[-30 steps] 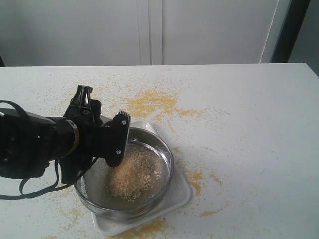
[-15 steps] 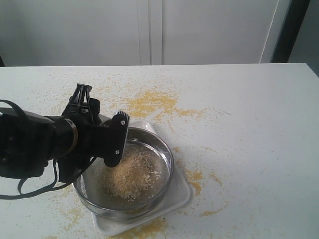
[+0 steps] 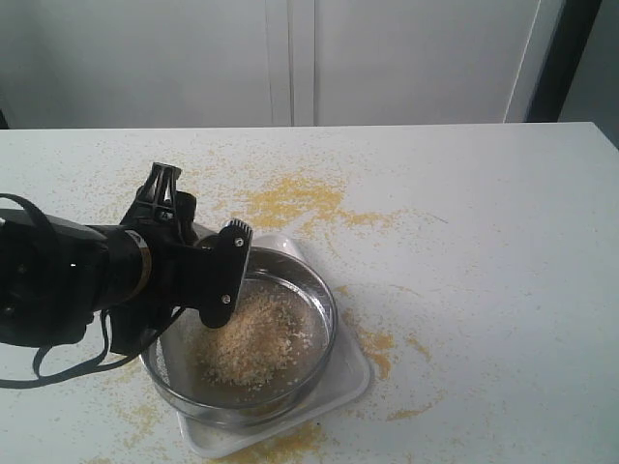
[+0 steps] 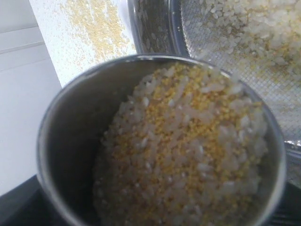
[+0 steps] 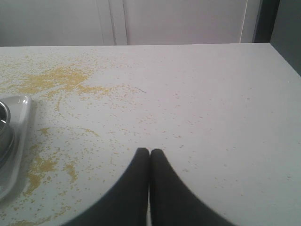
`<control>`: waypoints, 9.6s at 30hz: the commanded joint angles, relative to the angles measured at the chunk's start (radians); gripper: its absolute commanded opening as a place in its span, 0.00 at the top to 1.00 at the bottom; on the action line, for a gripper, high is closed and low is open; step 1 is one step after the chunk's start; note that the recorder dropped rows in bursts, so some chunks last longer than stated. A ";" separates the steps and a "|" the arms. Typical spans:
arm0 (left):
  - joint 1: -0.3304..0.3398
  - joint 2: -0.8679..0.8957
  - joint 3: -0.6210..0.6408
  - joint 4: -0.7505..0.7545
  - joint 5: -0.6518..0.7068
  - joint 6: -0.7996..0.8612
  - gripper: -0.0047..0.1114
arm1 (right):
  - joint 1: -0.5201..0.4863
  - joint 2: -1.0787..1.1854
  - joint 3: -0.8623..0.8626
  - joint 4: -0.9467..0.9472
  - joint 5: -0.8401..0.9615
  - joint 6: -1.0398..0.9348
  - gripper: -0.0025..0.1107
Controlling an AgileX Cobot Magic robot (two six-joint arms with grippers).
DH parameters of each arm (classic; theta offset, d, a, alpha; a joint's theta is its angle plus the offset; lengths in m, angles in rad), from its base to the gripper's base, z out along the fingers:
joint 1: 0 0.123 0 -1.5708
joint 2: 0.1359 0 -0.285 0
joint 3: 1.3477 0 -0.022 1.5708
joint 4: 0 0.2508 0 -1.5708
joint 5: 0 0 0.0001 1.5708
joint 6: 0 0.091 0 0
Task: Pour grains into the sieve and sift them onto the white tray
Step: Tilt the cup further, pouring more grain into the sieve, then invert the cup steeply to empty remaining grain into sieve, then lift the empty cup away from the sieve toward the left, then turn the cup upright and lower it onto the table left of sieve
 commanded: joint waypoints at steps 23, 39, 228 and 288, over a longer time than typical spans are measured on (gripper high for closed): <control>-0.063 -0.015 -0.018 0.040 0.127 0.044 0.96 | 0.002 -0.006 0.006 -0.007 -0.009 0.003 0.98; -0.063 -0.015 -0.018 0.097 0.196 0.044 0.96 | 0.002 -0.006 0.006 -0.007 -0.009 0.003 0.98; 0.213 -0.051 -0.052 0.336 0.110 -1.459 0.96 | 0.002 -0.006 0.006 -0.007 -0.009 0.003 0.98; 0.528 0.446 -0.042 -1.336 -1.205 0.085 0.96 | 0.002 -0.006 0.006 -0.006 -0.009 0.003 0.98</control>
